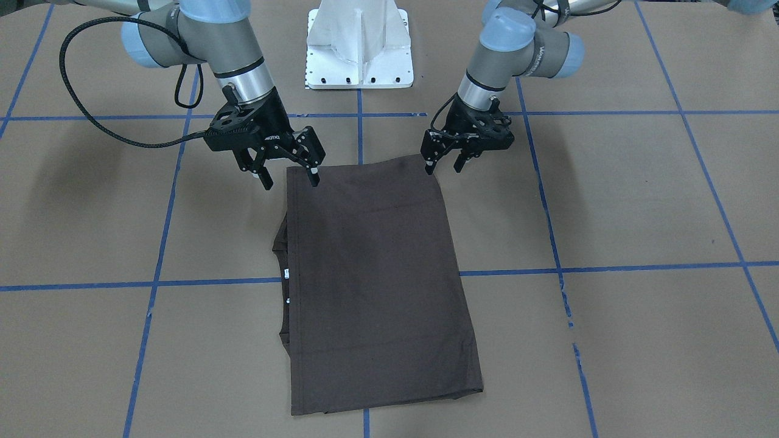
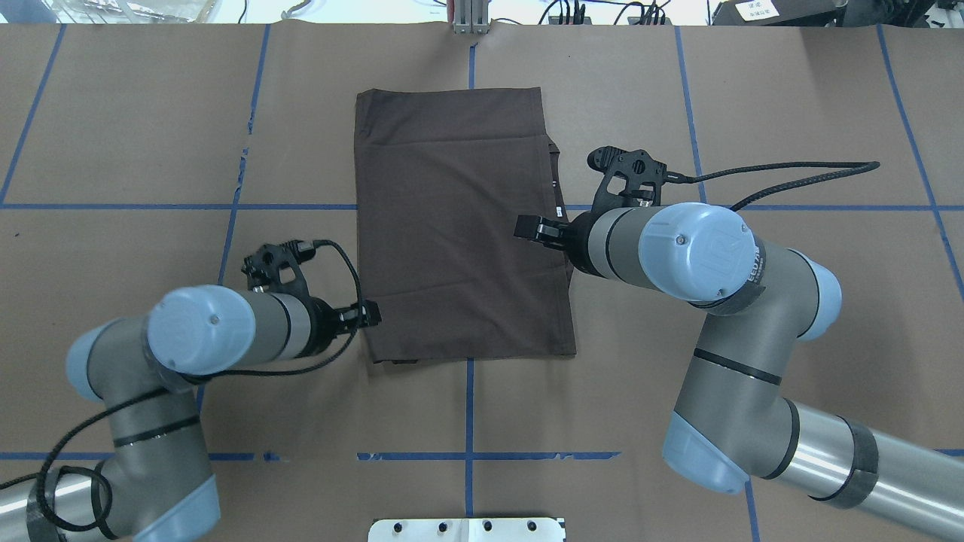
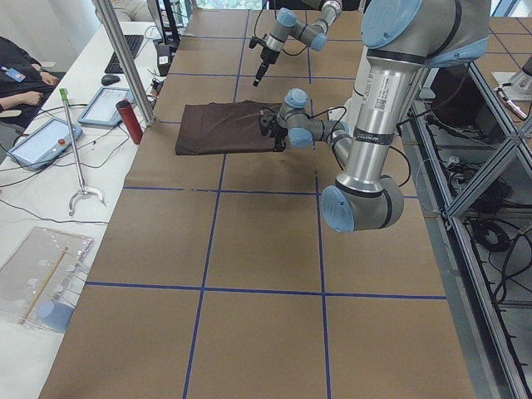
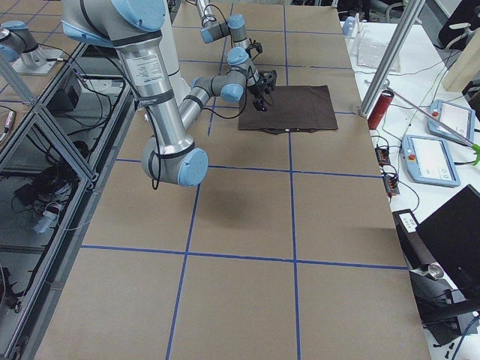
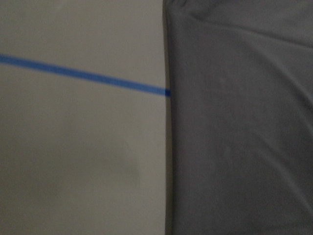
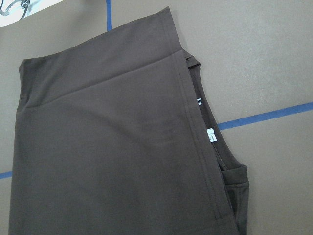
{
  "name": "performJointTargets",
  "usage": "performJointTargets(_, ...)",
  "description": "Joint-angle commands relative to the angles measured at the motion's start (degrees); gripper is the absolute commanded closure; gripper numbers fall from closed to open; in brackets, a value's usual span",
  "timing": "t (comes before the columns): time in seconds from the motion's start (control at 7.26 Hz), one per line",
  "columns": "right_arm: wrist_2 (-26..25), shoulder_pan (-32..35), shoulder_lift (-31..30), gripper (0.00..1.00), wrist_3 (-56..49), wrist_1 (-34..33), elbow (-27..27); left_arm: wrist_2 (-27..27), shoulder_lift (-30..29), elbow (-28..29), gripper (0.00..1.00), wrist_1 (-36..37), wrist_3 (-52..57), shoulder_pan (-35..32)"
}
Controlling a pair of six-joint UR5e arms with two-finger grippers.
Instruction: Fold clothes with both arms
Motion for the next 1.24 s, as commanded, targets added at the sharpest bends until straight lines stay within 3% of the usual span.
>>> performJointTargets(0.0,-0.31,-0.05,-0.4,0.0,0.03,0.04,-0.14,0.58,-1.08,1.41,0.41,0.22,-3.72,2.18)
performJointTargets(0.69,-0.39,-0.05,-0.75,0.0,0.03,0.04,-0.22,0.58,-2.85,2.11,0.47,0.31,-3.64,2.18)
performJointTargets(0.96,-0.39,-0.13,-0.84,0.0,0.03,0.04,-0.22,1.54,-2.93,2.29,0.65,0.31,-3.72,2.18)
performJointTargets(1.1,-0.39,-0.05,-0.75,0.0,0.03,0.04,-0.22,1.63,-2.93,2.38,0.9,0.22,-3.64,2.18)
